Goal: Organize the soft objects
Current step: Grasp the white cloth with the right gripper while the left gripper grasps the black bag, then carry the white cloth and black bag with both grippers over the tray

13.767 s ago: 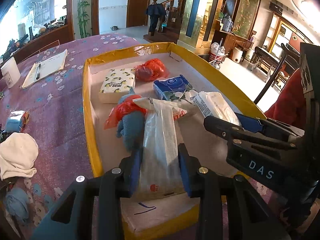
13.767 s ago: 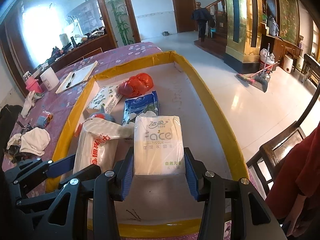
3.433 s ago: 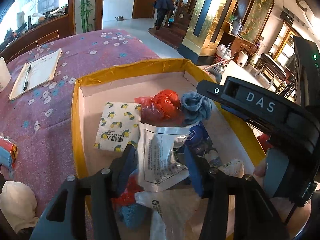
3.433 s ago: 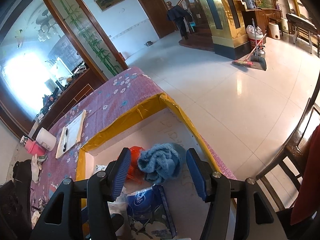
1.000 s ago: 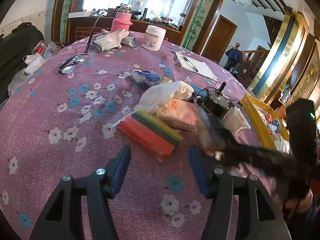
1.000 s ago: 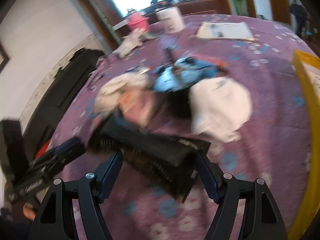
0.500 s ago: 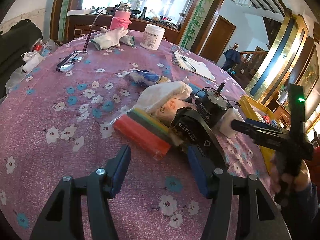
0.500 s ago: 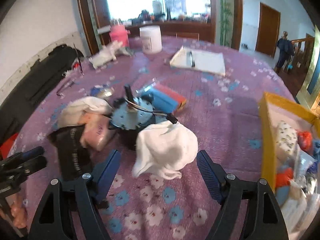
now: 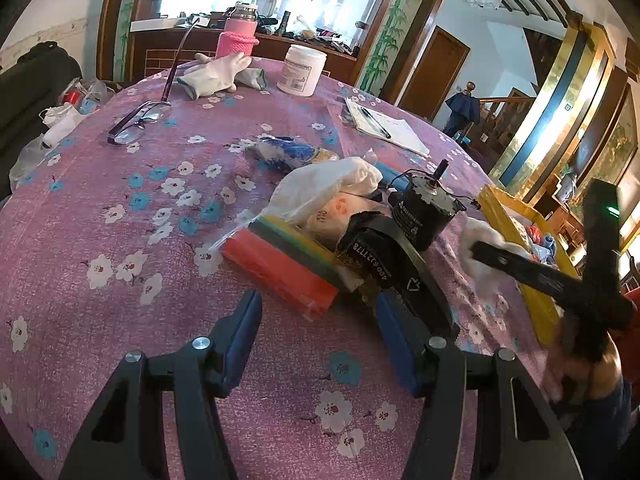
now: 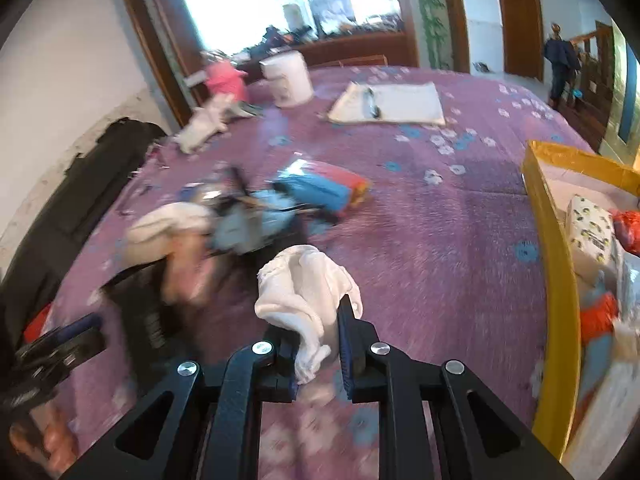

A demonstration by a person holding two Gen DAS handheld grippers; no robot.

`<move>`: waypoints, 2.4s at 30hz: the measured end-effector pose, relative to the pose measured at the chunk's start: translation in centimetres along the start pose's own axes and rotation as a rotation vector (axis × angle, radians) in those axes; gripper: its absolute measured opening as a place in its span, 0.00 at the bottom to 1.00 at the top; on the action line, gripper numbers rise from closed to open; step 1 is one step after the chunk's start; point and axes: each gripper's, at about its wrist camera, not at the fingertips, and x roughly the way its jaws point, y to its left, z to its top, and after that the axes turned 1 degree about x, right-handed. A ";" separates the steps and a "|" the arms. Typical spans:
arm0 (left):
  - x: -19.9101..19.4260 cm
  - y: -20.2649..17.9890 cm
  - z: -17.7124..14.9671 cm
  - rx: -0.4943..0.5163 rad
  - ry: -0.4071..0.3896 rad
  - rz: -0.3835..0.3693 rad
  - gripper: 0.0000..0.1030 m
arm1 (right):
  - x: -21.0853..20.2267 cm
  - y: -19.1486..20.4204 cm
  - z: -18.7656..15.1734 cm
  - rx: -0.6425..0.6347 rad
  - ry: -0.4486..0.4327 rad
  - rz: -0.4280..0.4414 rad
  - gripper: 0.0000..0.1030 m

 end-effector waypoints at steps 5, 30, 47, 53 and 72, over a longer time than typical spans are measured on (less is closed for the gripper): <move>0.0 -0.3 0.0 0.017 0.000 0.002 0.57 | 1.0 3.1 -1.3 -0.082 0.030 -0.030 0.16; 2.0 -5.9 -0.6 0.145 0.128 -0.037 0.57 | -0.4 -1.1 -3.5 0.137 0.025 0.262 0.16; 2.9 -8.1 -0.2 0.214 0.123 0.037 0.50 | 0.2 -3.7 -3.9 0.270 0.038 0.329 0.17; 2.9 -8.2 -0.3 0.217 0.121 -0.014 0.33 | 0.3 -3.6 -3.8 0.271 0.032 0.325 0.17; 0.1 -9.9 0.3 0.245 0.030 -0.037 0.25 | -1.8 -3.6 -3.7 0.238 -0.050 0.263 0.17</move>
